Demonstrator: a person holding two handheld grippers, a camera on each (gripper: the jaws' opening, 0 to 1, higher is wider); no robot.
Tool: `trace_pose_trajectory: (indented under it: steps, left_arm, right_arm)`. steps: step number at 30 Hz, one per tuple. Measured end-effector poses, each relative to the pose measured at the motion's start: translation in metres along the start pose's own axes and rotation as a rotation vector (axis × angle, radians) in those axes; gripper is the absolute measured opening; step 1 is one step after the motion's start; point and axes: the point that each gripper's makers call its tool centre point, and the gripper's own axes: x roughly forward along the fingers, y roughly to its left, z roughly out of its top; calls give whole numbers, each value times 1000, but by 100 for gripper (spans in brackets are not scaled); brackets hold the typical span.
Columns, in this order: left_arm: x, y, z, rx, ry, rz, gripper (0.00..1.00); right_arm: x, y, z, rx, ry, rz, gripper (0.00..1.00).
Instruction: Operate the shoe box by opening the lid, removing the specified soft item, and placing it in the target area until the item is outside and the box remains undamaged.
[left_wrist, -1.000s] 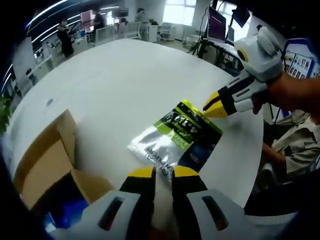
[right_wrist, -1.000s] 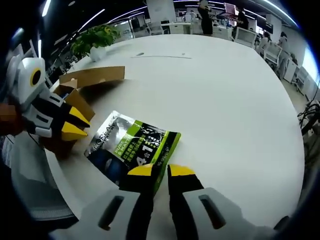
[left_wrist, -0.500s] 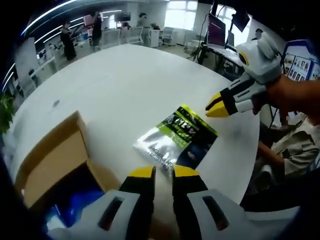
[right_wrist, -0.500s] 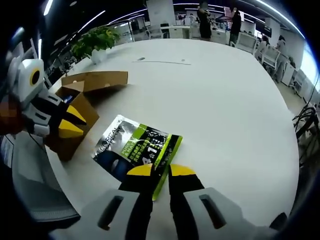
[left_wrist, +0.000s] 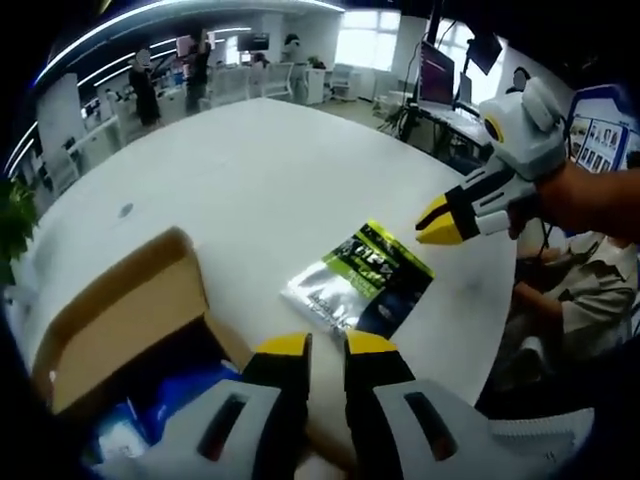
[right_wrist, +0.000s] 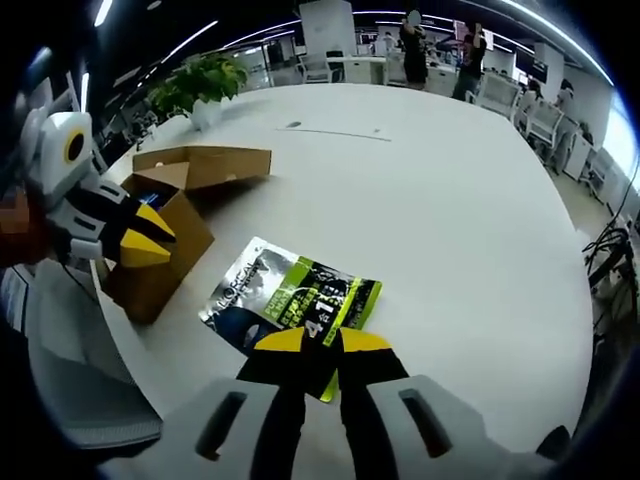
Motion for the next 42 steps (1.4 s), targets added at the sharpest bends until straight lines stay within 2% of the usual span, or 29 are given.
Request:
trace_pose_trajectory:
  steps: [14, 25, 42]
  left_arm:
    - [-15, 11, -5, -18, -16, 20, 9]
    - [-33, 21, -4, -27, -47, 36, 9]
    - [-63, 49, -27, -73, -60, 88, 9]
  right_arm:
    - [0, 17, 7, -24, -1, 15, 9]
    - [3, 42, 21, -56, -8, 43, 9]
    - [12, 84, 36, -105, -10, 80, 8]
